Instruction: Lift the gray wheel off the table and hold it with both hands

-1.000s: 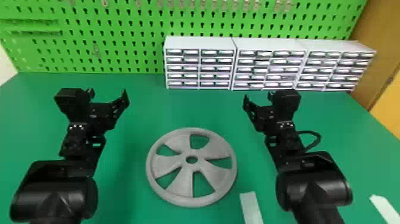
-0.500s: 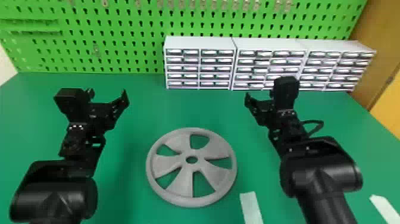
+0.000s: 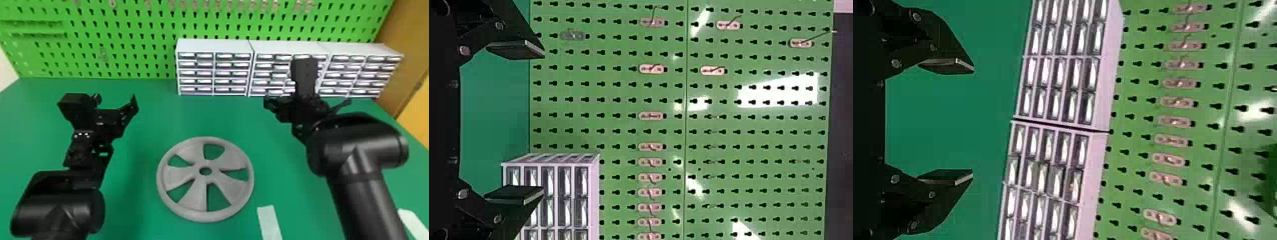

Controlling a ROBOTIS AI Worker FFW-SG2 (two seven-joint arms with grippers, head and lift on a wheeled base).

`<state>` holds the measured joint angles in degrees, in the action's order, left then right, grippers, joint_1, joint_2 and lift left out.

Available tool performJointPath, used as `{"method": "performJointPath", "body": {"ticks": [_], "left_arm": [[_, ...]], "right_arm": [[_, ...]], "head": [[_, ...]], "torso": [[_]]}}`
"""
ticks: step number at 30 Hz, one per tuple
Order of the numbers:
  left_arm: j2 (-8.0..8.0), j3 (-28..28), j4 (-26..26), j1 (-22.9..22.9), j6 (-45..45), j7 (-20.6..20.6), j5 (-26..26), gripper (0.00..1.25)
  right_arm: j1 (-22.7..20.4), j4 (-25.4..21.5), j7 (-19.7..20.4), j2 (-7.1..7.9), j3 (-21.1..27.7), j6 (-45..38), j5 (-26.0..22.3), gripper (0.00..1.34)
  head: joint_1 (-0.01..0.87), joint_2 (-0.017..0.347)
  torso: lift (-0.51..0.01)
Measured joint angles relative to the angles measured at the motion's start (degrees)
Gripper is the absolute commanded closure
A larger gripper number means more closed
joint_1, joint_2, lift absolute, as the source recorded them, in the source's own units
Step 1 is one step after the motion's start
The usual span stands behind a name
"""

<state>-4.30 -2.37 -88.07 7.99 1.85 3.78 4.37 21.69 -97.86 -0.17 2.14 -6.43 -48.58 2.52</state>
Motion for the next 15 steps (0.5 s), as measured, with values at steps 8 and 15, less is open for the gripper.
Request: {"method": "performJointPath", "body": {"ticks": [8,15], "left_arm": [[0.0,0.1,0.0,0.2,0.0,0.0,0.0,0.3],[-0.01,0.3,0.0,0.2,0.0,-0.1,-0.2,0.3]], "right_arm": [[4.6,-0.7,2.3,2.29,-3.1,-13.9,-4.3,0.51],[7.3,-0.6,17.2,4.98,-5.6,-20.5,-17.9,0.51]], "head": [[0.711,0.015],[0.711,0.015]], "torso": [[-0.098],[-0.098]]}}
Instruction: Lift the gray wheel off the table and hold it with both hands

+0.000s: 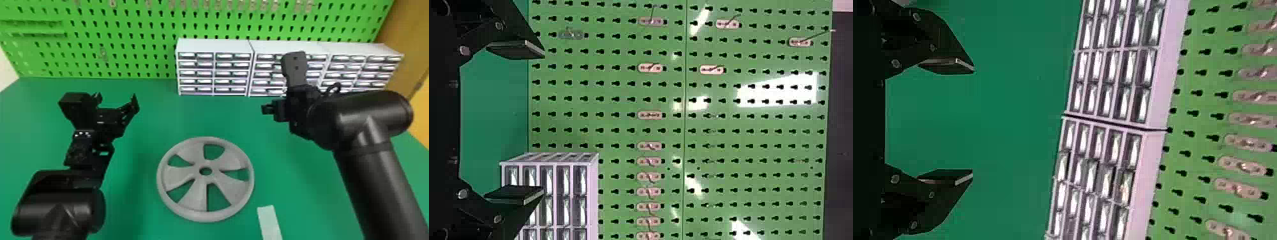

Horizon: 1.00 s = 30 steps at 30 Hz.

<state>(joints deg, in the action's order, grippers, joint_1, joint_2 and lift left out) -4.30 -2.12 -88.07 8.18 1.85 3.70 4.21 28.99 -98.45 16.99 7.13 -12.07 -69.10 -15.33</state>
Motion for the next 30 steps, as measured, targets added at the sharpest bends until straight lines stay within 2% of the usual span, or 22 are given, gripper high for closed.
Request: {"method": "performJointPath", "body": {"ticks": [7,12,19,30], "left_arm": [[0.0,0.0,0.0,0.0,0.0,-0.2,-0.2,0.3],[0.0,0.2,0.0,0.0,0.0,-0.5,-0.4,0.3],[0.0,0.4,0.0,0.0,0.0,-0.8,-0.6,0.3],[0.0,0.4,0.0,-0.2,0.1,-1.1,-0.9,0.31]], "right_arm": [[3.0,3.9,13.5,3.42,-2.7,-2.1,-19.5,0.51],[4.6,8.1,20.1,5.01,-4.8,-1.4,-31.9,0.51],[6.5,14.9,23.1,7.43,-8.3,0.6,-46.0,0.51],[9.0,21.8,24.6,9.77,-12.1,0.8,-56.4,0.51]], "head": [[0.711,0.015],[0.711,0.015],[0.711,0.015],[0.711,0.015]], "torso": [[-0.098],[-0.098],[-0.098],[-0.098]]}}
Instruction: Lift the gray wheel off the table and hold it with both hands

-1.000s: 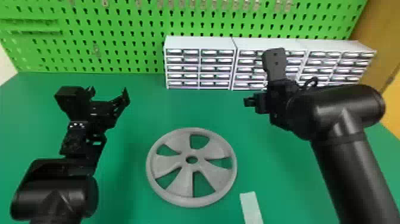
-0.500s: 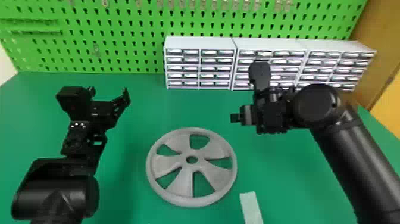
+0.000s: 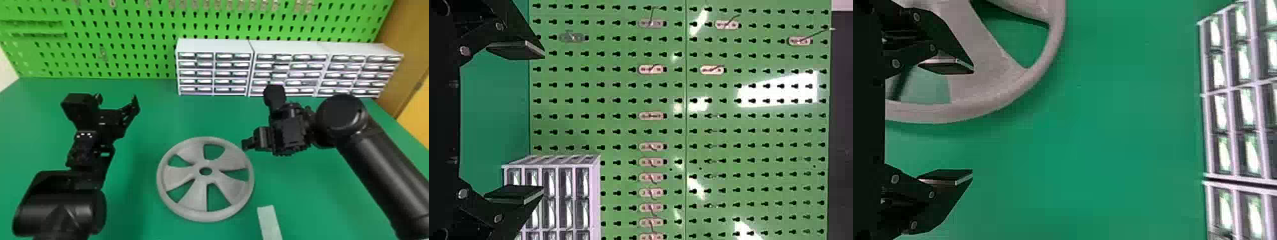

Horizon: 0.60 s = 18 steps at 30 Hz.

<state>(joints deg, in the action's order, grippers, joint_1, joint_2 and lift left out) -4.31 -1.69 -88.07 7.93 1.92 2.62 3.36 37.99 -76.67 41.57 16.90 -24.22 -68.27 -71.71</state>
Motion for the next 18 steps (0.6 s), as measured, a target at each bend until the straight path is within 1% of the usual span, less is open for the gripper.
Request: {"method": "performJointPath", "body": {"ticks": [3,9,18], "left_arm": [[0.0,0.1,0.0,0.0,0.0,-0.1,-0.1,0.31],[0.0,0.2,0.0,0.0,0.0,-0.2,-0.1,0.31],[0.0,0.3,0.0,0.1,0.0,-0.4,-0.1,0.31]], "right_arm": [[1.0,1.4,0.0,0.77,-1.7,0.0,-2.5,0.51],[2.7,2.2,0.0,1.93,-5.4,0.2,-6.1,0.51],[3.5,2.7,0.0,3.16,-9.1,0.8,-11.4,0.51]], "head": [[0.711,0.015],[0.711,0.015],[0.711,0.015]], "torso": [[-0.098],[-0.098],[-0.098]]}}
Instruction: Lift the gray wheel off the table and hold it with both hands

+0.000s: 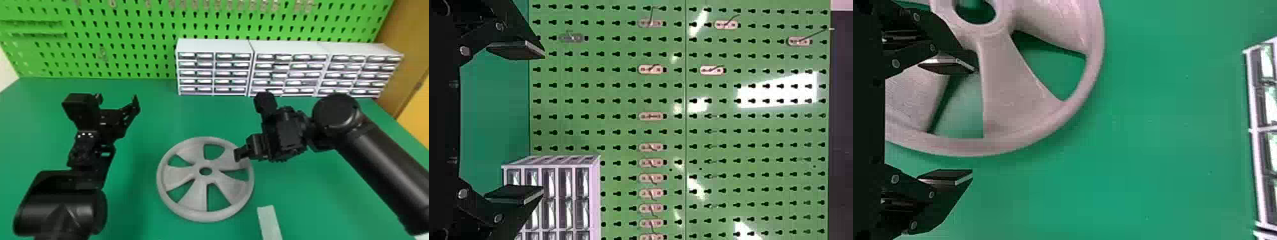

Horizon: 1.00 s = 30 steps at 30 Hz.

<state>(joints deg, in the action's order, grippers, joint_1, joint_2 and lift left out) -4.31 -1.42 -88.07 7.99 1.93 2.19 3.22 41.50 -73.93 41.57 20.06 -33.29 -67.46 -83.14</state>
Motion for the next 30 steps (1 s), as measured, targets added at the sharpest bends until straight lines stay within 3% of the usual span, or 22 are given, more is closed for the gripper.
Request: {"method": "performJointPath", "body": {"ticks": [13,24,30], "left_arm": [[-0.01,0.1,0.0,0.0,0.0,-0.1,0.0,0.31],[-0.02,0.2,0.0,0.2,0.4,-0.3,-0.1,0.31],[-0.01,0.4,0.0,0.3,0.4,-0.5,-0.1,0.31]], "right_arm": [[0.3,0.2,0.0,1.33,-2.2,0.4,-2.2,0.51],[0.6,1.3,0.0,1.33,-2.9,0.7,-2.1,0.51],[0.5,2.9,-0.1,0.63,-3.1,1.0,-1.8,0.51]], "head": [[0.711,0.015],[0.711,0.015],[0.711,0.015]], "torso": [[-0.098],[-0.098],[-0.098]]}}
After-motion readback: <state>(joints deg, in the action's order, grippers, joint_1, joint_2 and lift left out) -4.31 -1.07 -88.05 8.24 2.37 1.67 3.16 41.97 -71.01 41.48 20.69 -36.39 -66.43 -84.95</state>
